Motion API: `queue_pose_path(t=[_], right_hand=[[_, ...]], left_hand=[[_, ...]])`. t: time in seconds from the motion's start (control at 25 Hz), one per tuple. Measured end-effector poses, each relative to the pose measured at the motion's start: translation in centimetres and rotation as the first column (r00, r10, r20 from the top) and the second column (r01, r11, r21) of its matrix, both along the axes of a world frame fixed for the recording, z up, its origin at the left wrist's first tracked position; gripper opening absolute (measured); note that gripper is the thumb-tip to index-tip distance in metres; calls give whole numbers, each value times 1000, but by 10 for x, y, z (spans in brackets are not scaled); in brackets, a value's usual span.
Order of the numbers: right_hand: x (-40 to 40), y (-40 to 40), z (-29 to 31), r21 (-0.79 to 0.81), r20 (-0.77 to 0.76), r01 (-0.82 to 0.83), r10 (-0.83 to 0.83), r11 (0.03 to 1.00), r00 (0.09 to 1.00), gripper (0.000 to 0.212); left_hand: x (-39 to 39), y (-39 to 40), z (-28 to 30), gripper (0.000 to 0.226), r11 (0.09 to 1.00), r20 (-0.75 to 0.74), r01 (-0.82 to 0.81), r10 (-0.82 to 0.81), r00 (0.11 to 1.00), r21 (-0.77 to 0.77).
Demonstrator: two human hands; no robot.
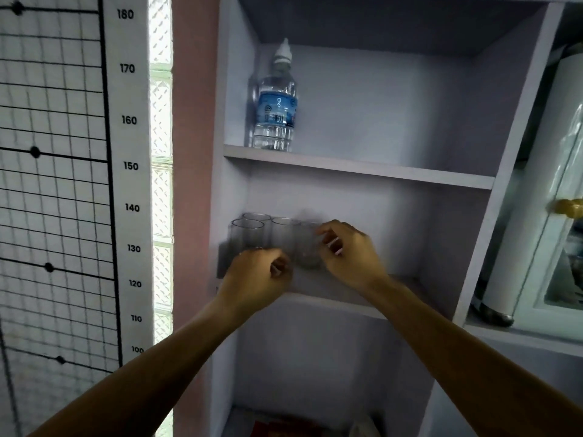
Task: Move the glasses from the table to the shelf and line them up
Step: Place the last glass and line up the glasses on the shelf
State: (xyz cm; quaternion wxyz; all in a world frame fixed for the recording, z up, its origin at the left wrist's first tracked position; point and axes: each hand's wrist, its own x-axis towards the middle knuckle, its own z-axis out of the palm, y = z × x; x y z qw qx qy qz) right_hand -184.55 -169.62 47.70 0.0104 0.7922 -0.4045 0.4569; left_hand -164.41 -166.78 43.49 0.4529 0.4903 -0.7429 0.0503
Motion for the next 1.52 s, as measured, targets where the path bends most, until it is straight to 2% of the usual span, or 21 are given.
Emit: queue_pose_path(t=[0.08,0.24,0.44,0.6,0.72,0.88,1.12,1.2,1.32,1.52], right_hand=[[26,-1,1,29,-70,-114,116,993,991,25],[81,-3,7,82,-99,-235,243,968,965,33],[100,-7,8,161,-109,-181,200,970,974,13],[85,2,7,134,-84,-158,170,978,982,7],[57,12,3,129,-34,-145,150,981,988,8],[3,28,1,99,29,-44,41,994,999,6],[-67,45,-3,132,47,112,-119,985,992,6],[-82,49,-5,173,111,144,-165,974,980,18],[-92,50,-9,233,137,174,-209,957,968,43],[-92,42,-17,271,193,158,-214,950,958,51]], left_hand=[[22,7,-2,22,1000,4,-9,9,1000,3],[46,23,1,26,998,-34,-63,64,997,17],[51,30,2,8,995,-57,-101,100,993,-7],[44,26,2,20,989,-19,-139,138,990,-47],[30,21,8,27,993,-23,-88,86,996,-80],[-13,8,12,33,998,-19,50,-51,999,-25],[-87,-8,9,26,967,-34,252,-253,967,-38],[-104,-12,8,24,957,-40,290,-290,956,-17],[-121,-19,7,20,974,-45,228,-228,973,-8],[-128,-26,7,33,982,-28,185,-185,982,29]])
